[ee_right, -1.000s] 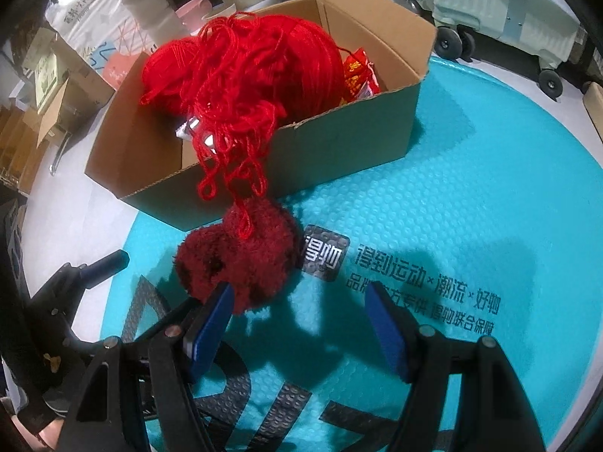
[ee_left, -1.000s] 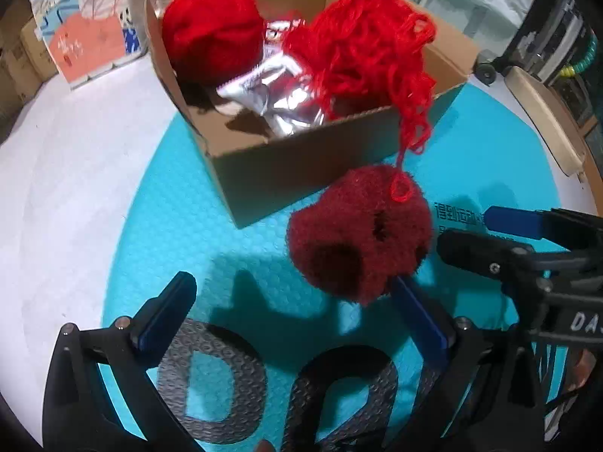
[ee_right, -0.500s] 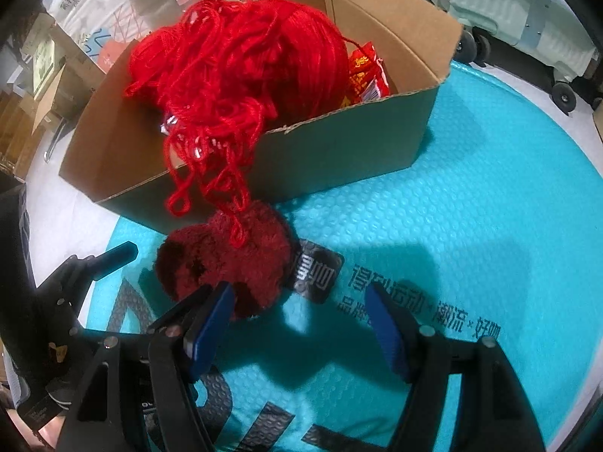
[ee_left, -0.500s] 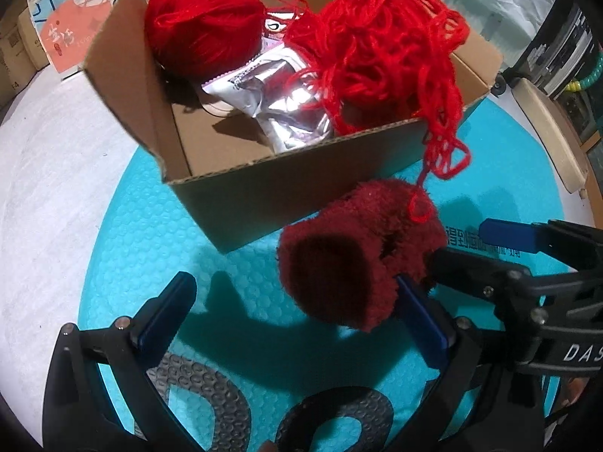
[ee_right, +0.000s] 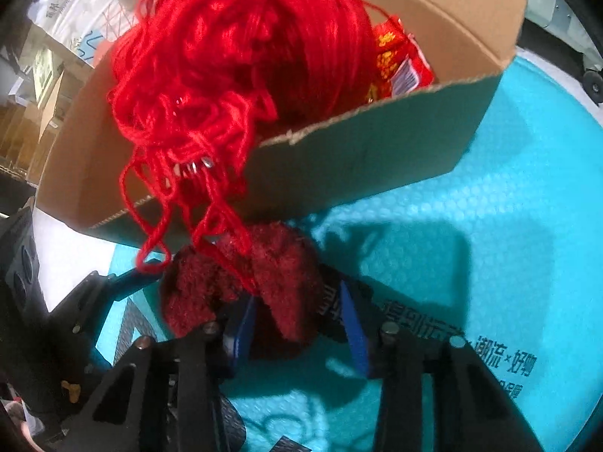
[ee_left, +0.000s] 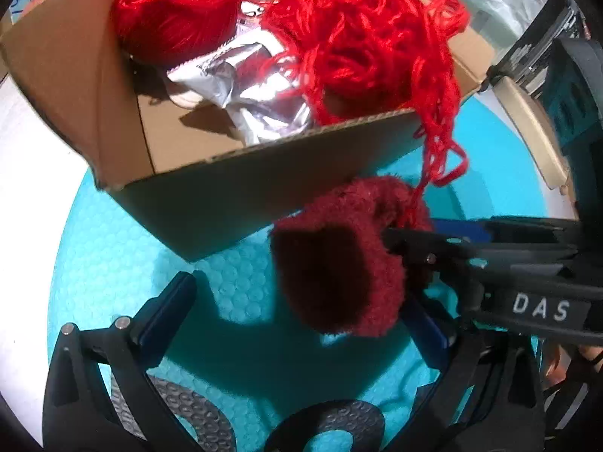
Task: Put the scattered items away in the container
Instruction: 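Grasp the dark red fuzzy yarn ball with both tools and lift it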
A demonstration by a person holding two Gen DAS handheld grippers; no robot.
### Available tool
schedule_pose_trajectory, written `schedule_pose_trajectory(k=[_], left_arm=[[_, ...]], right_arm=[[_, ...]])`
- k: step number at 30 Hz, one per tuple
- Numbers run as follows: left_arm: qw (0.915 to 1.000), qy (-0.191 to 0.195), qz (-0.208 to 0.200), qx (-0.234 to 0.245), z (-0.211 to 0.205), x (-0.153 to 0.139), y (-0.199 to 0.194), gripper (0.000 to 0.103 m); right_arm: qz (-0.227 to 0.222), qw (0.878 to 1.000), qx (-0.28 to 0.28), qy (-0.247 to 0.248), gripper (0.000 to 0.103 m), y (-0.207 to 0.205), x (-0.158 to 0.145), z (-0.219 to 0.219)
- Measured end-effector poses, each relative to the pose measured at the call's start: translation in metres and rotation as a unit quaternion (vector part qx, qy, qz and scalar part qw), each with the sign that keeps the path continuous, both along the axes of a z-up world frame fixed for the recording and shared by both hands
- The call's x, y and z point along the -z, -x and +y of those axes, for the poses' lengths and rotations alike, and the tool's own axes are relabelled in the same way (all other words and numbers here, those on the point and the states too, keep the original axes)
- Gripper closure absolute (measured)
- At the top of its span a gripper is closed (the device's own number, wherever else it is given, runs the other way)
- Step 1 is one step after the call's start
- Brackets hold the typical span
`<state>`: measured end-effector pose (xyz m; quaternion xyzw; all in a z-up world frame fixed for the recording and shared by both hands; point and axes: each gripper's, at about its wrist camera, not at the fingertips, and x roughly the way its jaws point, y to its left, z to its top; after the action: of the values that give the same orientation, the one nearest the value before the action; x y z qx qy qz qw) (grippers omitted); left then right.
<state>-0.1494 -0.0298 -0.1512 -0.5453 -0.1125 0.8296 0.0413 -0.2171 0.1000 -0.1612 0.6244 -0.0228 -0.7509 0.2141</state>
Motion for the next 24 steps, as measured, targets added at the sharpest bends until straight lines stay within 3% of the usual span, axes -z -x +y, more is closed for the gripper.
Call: schedule_pose_trajectory(k=[1, 4, 6, 8, 12, 19, 24], left_arm=[[1.0, -0.002, 0.004, -0.001, 0.0, 0.0, -0.001, 0.0], [0.9999, -0.01, 0.01, -0.001, -0.001, -0.002, -0.004, 0.006], [0.9996, -0.025, 0.013, 0.006, -0.001, -0.004, -0.006, 0.018], [0.9989, -0.041, 0.015, 0.013, 0.002, -0.005, -0.009, 0.041], [0.9979, -0.061, 0.005, 0.024, 0.011, -0.007, -0.015, 0.061], [0.9974, -0.05, -0.011, 0.051, 0.023, -0.014, -0.037, 0.067], [0.9966, -0.057, -0.017, 0.056, 0.008, -0.021, -0.047, 0.067]], right_arm=[[-0.002, 1.0, 0.001, 0.006, 0.074, 0.0, 0.001, 0.0], [0.009, 0.999, 0.016, 0.029, 0.078, -0.004, -0.002, 0.003], [0.007, 0.999, 0.019, 0.038, 0.08, -0.007, -0.002, 0.004], [-0.002, 0.999, 0.022, 0.046, 0.08, -0.01, -0.001, 0.006], [-0.006, 0.998, 0.028, 0.057, 0.08, -0.02, -0.004, 0.011], [-0.017, 0.997, 0.033, 0.068, 0.08, -0.045, -0.01, 0.018], [-0.019, 0.995, 0.03, 0.091, 0.08, -0.067, -0.016, 0.02]])
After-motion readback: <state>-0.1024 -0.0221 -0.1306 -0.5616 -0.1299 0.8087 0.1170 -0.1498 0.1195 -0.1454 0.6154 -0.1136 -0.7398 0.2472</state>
